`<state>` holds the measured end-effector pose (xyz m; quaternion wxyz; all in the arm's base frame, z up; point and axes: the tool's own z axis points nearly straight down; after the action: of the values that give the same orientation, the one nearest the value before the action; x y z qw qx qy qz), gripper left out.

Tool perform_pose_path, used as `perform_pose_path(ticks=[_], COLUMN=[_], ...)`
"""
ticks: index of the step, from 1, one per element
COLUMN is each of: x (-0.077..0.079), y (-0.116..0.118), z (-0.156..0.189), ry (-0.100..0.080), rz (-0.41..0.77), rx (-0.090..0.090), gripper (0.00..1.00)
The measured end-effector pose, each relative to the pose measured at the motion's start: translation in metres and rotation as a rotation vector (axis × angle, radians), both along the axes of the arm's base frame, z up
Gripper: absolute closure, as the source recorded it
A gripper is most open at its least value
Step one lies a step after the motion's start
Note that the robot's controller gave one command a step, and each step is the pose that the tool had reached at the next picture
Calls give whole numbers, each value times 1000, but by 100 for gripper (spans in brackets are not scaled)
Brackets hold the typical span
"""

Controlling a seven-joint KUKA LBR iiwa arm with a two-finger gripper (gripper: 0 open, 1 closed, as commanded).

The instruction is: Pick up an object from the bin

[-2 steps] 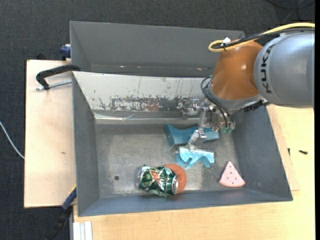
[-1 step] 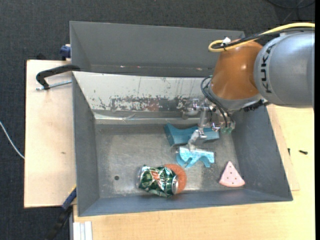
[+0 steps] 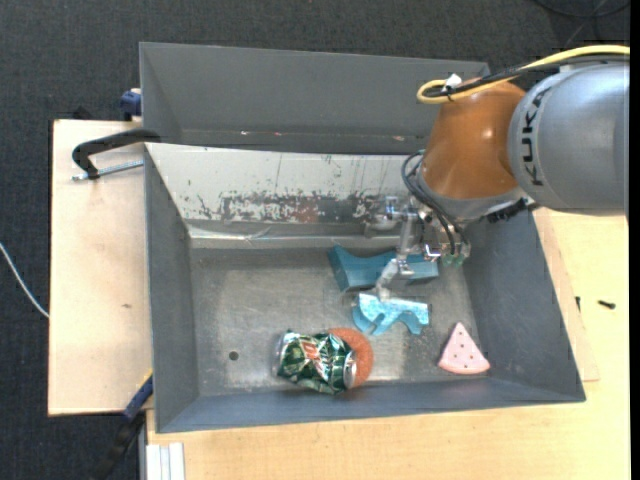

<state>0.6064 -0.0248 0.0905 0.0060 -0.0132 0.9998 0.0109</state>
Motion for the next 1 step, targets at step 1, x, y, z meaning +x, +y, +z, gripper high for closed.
perform_pose_path(ticks=[1], x=[0], y=[-3], z=[-3], ry=[-13], rz=[6], rx=[-9], gripper=[100])
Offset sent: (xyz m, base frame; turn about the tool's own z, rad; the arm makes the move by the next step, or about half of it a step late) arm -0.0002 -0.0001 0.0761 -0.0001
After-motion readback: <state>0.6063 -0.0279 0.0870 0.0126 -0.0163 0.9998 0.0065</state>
